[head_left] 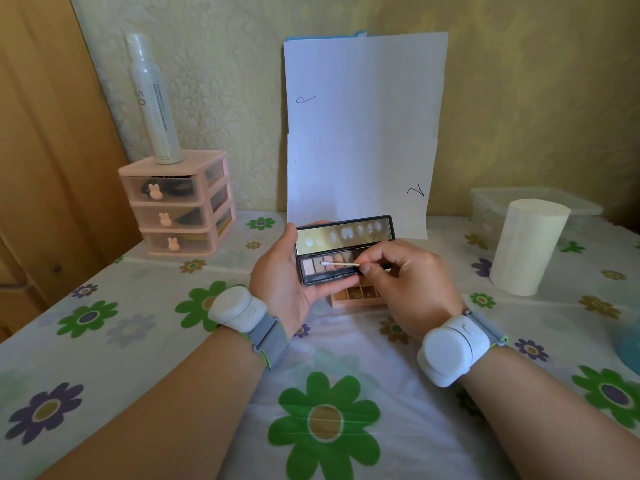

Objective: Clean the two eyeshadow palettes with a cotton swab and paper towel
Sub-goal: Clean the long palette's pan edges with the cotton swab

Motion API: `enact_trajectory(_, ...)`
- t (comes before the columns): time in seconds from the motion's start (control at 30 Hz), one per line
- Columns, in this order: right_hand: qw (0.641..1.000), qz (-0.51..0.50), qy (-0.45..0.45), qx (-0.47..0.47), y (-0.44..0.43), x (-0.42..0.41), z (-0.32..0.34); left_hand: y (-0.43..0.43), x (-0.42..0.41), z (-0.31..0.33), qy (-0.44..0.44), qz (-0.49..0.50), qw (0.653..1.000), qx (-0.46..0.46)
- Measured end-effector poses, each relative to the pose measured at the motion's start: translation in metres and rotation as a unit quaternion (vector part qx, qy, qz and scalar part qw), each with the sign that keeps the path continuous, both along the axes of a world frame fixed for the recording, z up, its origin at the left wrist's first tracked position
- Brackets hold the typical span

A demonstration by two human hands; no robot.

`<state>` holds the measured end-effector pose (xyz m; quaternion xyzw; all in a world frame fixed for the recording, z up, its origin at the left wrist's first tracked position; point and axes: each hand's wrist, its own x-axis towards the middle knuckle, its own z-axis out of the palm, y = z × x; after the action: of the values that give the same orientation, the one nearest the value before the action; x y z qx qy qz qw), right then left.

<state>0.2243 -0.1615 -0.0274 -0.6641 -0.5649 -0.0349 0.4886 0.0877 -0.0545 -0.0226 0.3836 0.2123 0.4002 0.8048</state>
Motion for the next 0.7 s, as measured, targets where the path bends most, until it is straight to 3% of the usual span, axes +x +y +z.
enact_trajectory(0.7,1.000,-0.017,0.007,0.009,0.0014,-0.0011,0.0011,-0.0011,0.0009,0.0000,0.005,-0.006,1.000,0.006)
